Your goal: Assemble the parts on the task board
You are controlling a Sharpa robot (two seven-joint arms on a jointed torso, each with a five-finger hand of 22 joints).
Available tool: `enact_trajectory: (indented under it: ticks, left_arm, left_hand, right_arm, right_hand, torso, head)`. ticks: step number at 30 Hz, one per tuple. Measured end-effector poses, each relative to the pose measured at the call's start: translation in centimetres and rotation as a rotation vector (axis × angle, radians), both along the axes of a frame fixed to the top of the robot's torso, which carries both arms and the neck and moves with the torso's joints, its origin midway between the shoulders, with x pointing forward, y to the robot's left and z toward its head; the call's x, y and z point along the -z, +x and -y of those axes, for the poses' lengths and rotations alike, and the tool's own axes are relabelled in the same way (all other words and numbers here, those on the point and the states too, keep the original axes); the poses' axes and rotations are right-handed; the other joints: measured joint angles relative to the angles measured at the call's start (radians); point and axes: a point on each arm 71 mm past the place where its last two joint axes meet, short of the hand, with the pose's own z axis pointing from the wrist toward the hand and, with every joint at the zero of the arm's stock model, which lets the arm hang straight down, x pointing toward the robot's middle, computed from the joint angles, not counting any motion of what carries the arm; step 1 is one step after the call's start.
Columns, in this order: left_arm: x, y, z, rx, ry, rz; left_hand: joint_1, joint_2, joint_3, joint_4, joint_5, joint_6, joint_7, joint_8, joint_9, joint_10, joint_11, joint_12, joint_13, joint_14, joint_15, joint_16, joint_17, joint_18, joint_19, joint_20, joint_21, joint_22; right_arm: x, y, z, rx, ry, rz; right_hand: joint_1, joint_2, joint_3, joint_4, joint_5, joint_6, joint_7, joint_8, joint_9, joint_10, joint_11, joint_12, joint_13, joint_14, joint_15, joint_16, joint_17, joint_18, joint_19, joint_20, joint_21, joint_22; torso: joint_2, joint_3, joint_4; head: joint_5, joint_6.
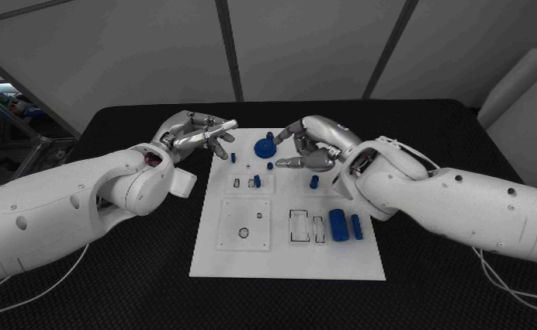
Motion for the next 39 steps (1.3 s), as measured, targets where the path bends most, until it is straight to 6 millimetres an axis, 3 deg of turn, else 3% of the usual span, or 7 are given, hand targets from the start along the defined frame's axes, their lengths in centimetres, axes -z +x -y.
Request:
enact_trajectory:
  ticks: [5, 6, 7, 11, 19, 20, 39]
  left_arm:
    - [-0.2, 0.1, 0.2, 0.083, 0.125, -0.042]
    - [-0.3, 0.2, 0.3, 0.096, 0.156, -0.052]
    - [-0.3, 0.3, 0.3, 0.107, 0.188, -0.062]
    - [-0.4, 0.5, 0.6, 0.147, 0.334, -0.117]
    - [-1.3, 1.6, 2.4, 0.173, 0.609, -0.207]
    - [-1.3, 1.9, 2.8, 0.171, 0.645, -0.217]
    - [0.6, 3.8, 6.0, 0.191, 0.963, -0.319]
  left_hand:
    - [-0.082, -0.028, -0.046, 0.046, 0.000, 0.037, -0.028, 0.017, 0.012, 0.065, -0.019, 0.060, 0.050, -0.002, -0.019, 0.102, 0.100, -0.002, 0.076, -0.020, 0.232, 0.247]
    - [-0.106, -0.027, -0.058, 0.061, 0.000, 0.053, -0.035, 0.027, 0.017, 0.069, -0.023, 0.081, 0.066, -0.002, -0.023, 0.116, 0.116, -0.068, 0.088, -0.023, 0.282, 0.308]
    - [-0.126, -0.024, -0.068, 0.077, -0.002, 0.071, -0.043, 0.042, 0.025, 0.072, -0.030, 0.113, 0.089, -0.002, -0.030, 0.130, 0.131, -0.085, 0.098, -0.030, 0.333, 0.368]
    - [-0.155, -0.005, -0.102, 0.124, -0.008, 0.096, -0.060, 0.094, 0.064, 0.070, -0.047, 0.277, 0.220, -0.020, -0.047, 0.174, 0.189, -0.085, 0.121, -0.047, 0.533, 0.614]
    - [-0.195, -0.007, -0.216, 0.170, -0.003, 0.029, -0.076, 0.253, 0.201, -0.035, -0.063, 0.756, 0.683, -0.050, -0.056, 0.203, 0.261, -0.088, 0.143, -0.046, 0.753, 0.904]
    - [-0.196, -0.007, -0.225, 0.171, -0.003, 0.026, -0.080, 0.268, 0.214, -0.039, -0.062, 0.782, 0.709, -0.052, -0.058, 0.203, 0.264, -0.132, 0.143, -0.046, 0.762, 0.918]
    - [-0.217, 0.015, -0.267, 0.172, -0.004, -0.049, -0.083, 0.391, 0.344, -0.078, -0.062, 0.852, 0.766, -0.052, -0.058, 0.203, 0.286, -0.133, 0.146, -0.049, 0.780, 0.950]
  right_arm:
    - [-2.0, 1.5, 3.7, 0.079, 0.100, -0.006]
    - [-2.3, 1.7, 4.4, 0.095, 0.119, -0.012]
    - [-2.6, 1.9, 5.0, 0.113, 0.138, -0.019]
    - [-2.9, 2.5, 7.2, 0.176, 0.204, -0.059]
    - [-2.9, 3.1, 9.0, 0.237, 0.269, -0.113]
    - [-2.9, 3.2, 9.1, 0.241, 0.273, -0.118]
    - [-2.5, 3.8, 8.6, 0.258, 0.279, -0.144]
  right_hand:
    - [0.003, 0.003, 0.003, -0.003, 0.006, 0.041, -0.012, 0.028, 0.004, 0.008, -0.013, -0.001, -0.006, 0.002, -0.012, -0.026, 0.000, 0.008, -0.017, -0.014, -0.024, -0.035]
    - [0.000, 0.005, 0.003, -0.003, 0.006, 0.044, -0.015, 0.031, 0.004, 0.006, -0.015, -0.005, -0.009, 0.003, -0.014, -0.032, 0.000, 0.016, -0.021, -0.014, -0.028, -0.042]
    - [-0.004, 0.010, 0.005, -0.006, 0.006, 0.047, -0.018, 0.031, 0.004, 0.004, -0.017, -0.007, -0.011, 0.003, -0.014, -0.034, 0.000, 0.016, -0.021, -0.014, -0.031, -0.047]
    - [-0.008, 0.013, 0.005, -0.008, 0.011, 0.056, -0.020, 0.039, 0.004, 0.004, -0.017, -0.007, -0.016, 0.001, -0.016, -0.040, 0.000, 0.015, -0.026, -0.020, -0.038, -0.061]
    - [-0.013, 0.019, -0.001, -0.014, 0.021, 0.063, -0.020, 0.042, 0.003, -0.005, -0.026, -0.027, -0.036, 0.003, -0.021, -0.064, -0.021, 0.015, -0.039, -0.021, -0.058, -0.093]
    - [-0.013, 0.019, -0.001, -0.014, 0.025, 0.063, -0.020, 0.042, 0.003, -0.005, -0.026, -0.027, -0.037, 0.003, -0.021, -0.064, -0.022, 0.015, -0.040, -0.022, -0.058, -0.094]
    - [-0.023, 0.017, -0.003, -0.017, 0.046, 0.063, -0.020, 0.042, -0.001, -0.005, -0.026, -0.032, -0.045, 0.003, -0.021, -0.074, -0.028, 0.015, -0.043, -0.025, -0.069, -0.105]
  torso:
    - [-0.008, 0.0013, -0.0003]
    - [-0.010, 0.0021, -0.0003]
    - [-0.012, 0.0026, -0.0003]
    - [-0.019, 0.0052, -0.0012]
    - [-0.033, 0.0094, -0.0032]
    - [-0.035, 0.0098, -0.0035]
    - [-0.039, 0.0127, -0.0048]
  head:
    - [0.010, -0.009]
    - [0.013, -0.011]
    - [0.014, -0.013]
    - [0.024, -0.023]
    - [0.033, -0.031]
    - [0.034, -0.031]
    - [0.041, -0.038]
